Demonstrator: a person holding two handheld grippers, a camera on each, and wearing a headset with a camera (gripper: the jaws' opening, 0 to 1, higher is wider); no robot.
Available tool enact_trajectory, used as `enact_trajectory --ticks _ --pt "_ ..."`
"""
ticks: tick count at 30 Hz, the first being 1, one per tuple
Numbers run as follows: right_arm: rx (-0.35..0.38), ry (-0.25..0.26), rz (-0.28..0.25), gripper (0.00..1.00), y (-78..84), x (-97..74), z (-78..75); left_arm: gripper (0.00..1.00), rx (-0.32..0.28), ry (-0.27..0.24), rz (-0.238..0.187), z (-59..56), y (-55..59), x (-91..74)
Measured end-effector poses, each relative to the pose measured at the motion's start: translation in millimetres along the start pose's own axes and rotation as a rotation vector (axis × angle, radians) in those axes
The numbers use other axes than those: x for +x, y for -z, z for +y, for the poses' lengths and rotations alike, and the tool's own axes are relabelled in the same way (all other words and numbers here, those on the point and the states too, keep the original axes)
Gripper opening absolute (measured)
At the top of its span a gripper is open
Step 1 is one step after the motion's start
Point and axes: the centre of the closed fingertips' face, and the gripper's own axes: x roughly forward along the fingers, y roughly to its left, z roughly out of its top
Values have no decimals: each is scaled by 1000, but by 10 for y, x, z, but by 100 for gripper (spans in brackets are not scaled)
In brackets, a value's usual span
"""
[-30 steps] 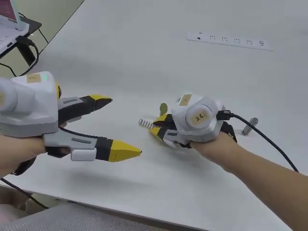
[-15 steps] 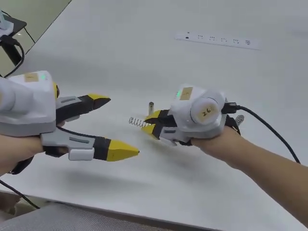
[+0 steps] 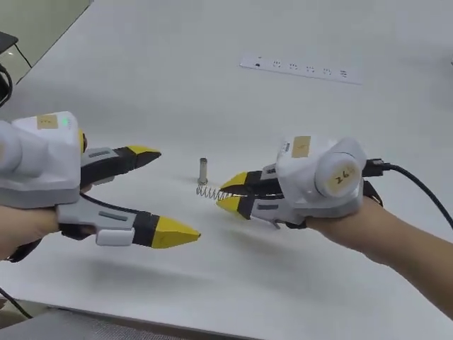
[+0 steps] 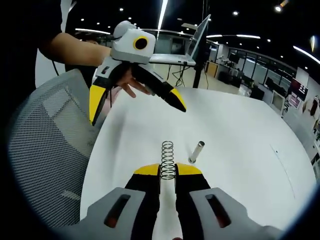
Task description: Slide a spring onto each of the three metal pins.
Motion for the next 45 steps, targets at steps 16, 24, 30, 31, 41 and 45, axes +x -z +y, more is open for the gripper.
enact_trajectory --ticks 16,24,30,31,41,45 --pt "-29 -32 25 8 145 -271 78 80 25 92 31 -201 38 220" --pt "-39 -48 36 8 196 -336 112 44 43 181 56 -373 38 441" --pt "-44 -48 23 8 168 -387 108 43 65 198 61 -366 0 542" --pt "-44 -49 20 8 164 -397 110 42 72 200 64 -369 -2 553" --pt "-44 -63 -8 8 121 -494 112 38 112 219 58 -418 -24 665" --pt "-40 -62 -11 8 130 -516 112 26 124 231 47 -450 -57 692"
